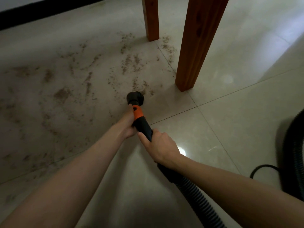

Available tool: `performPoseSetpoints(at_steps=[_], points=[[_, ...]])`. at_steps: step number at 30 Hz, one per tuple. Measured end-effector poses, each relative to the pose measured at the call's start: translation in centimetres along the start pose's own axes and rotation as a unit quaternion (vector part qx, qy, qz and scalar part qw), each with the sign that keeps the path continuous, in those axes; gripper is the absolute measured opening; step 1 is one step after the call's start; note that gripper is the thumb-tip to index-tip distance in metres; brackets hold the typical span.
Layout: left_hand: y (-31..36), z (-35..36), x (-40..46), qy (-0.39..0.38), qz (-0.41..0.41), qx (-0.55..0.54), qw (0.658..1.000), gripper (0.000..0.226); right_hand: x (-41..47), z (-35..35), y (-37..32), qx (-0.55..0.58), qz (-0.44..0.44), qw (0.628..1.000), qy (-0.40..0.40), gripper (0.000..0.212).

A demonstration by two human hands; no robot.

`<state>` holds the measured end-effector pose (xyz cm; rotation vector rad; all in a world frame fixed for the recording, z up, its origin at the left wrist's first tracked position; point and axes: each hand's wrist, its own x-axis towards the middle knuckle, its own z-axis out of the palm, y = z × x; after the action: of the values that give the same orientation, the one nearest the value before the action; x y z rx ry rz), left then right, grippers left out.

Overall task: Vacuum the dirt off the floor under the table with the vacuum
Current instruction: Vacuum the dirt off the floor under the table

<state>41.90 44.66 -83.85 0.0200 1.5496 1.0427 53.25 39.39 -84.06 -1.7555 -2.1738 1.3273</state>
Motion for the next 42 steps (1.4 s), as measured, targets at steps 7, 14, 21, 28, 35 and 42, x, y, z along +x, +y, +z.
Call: performPoseSetpoints(at_steps=[7, 14, 21, 28, 35, 42], points=[[2.3, 0.0, 2.0, -0.025, 0.01, 0.026, 0.999, 0.053, 2.6, 0.5, -1.5, 0.004, 0.022, 0.999, 0.033, 0.056], [2.3, 0.6, 1.6, -0.046, 0.011, 0.012, 0.999, 0.057, 2.7, 0.3, -1.2, 0.037, 0.037, 0.998, 0.032, 0.058], [1.0, 1.4, 0.7, -0.06, -0.017, 0.042, 0.997, 0.06, 0.5, 0.0, 0.0, 0.05, 0.045, 0.997, 0.027, 0.05], [1.4, 3.1, 1.6, -0.063, -0.001, 0.047, 0.997, 0.055, 1.8, -1.0, 0.6, 0.065, 0.042, 0.996, 0.046, 0.051], [2.1, 4.7, 3.1, -0.055, 0.013, 0.061, 0.997, 0.054, 3.5, -1.6, 1.5, 0.123, 0.048, 0.99, 0.049, 0.057], [1.7, 6.5, 3.3, -0.08, 0.013, 0.094, 0.992, 0.051, 3.3, -2.3, 2.7, 0.141, 0.064, 0.985, 0.074, 0.05]])
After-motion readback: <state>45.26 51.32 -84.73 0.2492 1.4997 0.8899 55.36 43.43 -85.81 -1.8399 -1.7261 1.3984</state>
